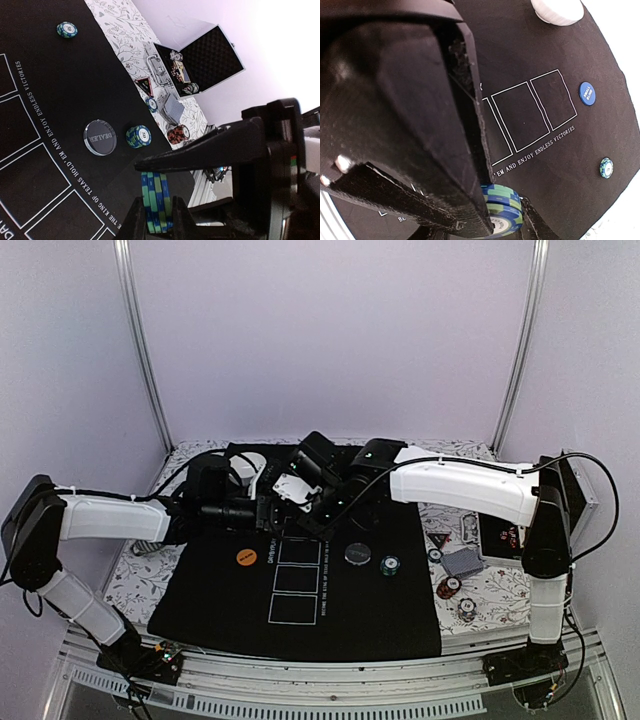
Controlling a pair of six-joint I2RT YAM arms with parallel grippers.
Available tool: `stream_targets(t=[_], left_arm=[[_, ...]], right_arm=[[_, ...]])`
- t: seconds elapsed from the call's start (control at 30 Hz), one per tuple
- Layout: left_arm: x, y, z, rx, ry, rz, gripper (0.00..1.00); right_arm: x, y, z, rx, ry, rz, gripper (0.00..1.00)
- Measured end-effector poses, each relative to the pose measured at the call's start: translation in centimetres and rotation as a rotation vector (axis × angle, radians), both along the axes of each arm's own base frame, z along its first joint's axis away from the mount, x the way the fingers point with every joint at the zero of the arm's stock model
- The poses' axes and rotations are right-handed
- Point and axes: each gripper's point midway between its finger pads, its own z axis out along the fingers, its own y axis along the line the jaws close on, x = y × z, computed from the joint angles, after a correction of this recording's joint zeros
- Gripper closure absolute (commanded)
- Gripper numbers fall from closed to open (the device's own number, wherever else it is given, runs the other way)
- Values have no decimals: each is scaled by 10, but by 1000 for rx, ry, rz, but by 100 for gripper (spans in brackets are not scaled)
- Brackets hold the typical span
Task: Distribute texas hold em gaming equipment
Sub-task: Pass from the right arm to the left
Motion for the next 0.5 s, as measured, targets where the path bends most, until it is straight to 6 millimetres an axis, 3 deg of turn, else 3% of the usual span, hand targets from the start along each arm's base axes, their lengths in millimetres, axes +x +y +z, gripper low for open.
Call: stream_targets(t=[0.17, 0.23, 0.37, 0.5], left_arm=[[3, 4, -2, 20, -4, 28, 100], [7, 11, -9, 59, -3, 56, 100], [17, 34, -29, 172, 14, 134, 100], [37, 80, -40, 299, 6, 271, 100]], right_arm=[[3, 1, 0, 3, -11, -11, 18], [4, 1, 0, 5, -17, -15, 0], [8, 0, -2, 0, -37, -26, 1], [8, -8, -10, -25, -42, -42, 1]])
